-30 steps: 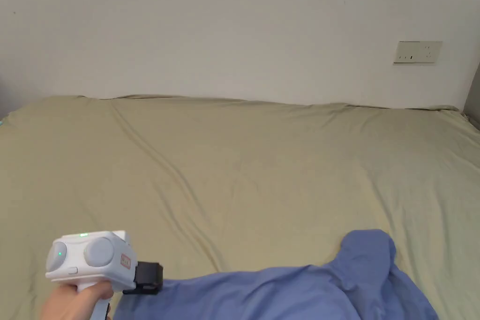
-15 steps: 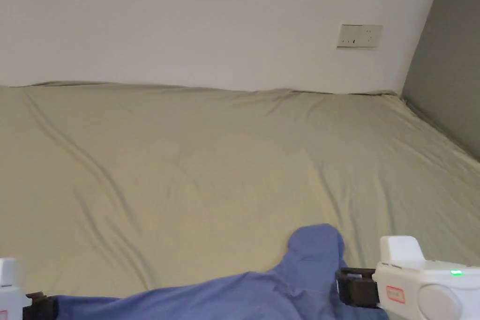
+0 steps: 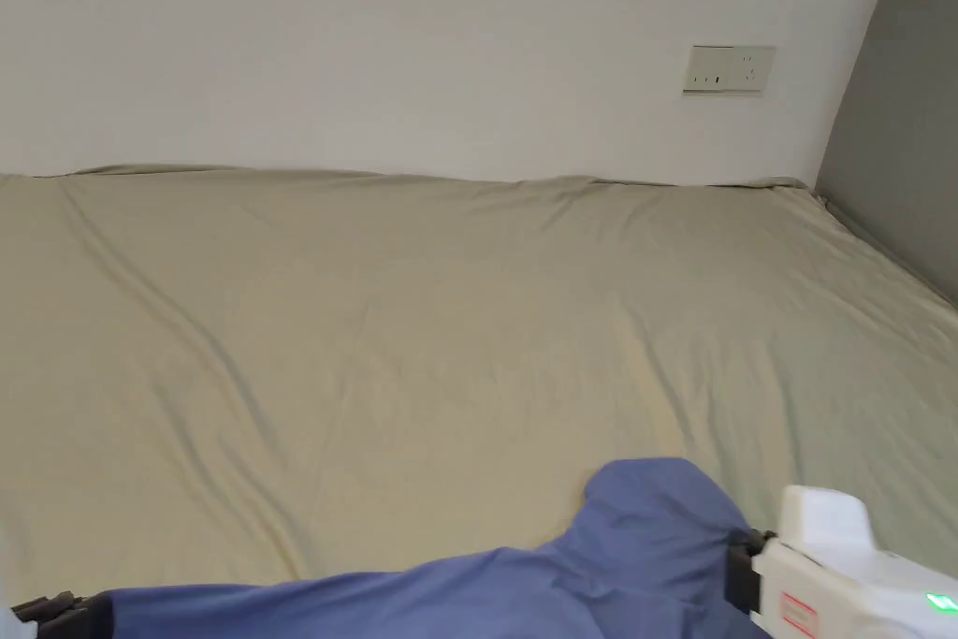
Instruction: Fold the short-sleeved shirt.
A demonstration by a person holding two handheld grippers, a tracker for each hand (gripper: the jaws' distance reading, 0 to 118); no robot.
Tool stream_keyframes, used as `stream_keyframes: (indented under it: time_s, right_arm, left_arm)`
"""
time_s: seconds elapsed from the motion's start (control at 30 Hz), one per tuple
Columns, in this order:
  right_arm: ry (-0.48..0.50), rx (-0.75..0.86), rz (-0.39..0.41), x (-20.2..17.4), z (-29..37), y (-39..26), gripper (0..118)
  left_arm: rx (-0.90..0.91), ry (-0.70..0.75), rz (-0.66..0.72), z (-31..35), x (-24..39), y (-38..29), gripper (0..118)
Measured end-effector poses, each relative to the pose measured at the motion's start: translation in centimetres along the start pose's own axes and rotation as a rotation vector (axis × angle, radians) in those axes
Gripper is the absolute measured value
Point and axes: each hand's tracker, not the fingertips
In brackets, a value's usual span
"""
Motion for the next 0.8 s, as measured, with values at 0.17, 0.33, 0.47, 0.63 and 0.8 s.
stream_keyframes:
  time_s: [0.17, 0.33, 0.47, 0.63, 0.8]
  right_arm:
    - [-0.045, 0.388, 0.028, -0.7, 13.5, -4.3, 2]
    - [-0.124, 0.584, 0.100, -3.3, 21.8, -9.1, 2]
    - [-0.168, 0.688, 0.092, -3.0, 26.8, -9.0, 2]
    - [-0.127, 0.937, 0.067, -1.1, 34.2, -1.2, 2]
    - [-0.098, 1.120, 0.057, 2.2, 41.9, 11.1, 2]
  left_arm:
    - [0.348, 0.057, -0.035, 8.7, 2.1, -5.9, 4]
    - [0.672, 0.213, -0.137, 12.8, 4.7, -13.9, 4]
    - [0.770, 0.205, -0.056, 16.3, 6.4, -14.6, 4]
    - [1.029, 0.153, -0.089, 24.4, 8.3, -6.8, 4]
    - [1.217, 0.100, -0.079, 33.8, 10.0, 4.1, 4]
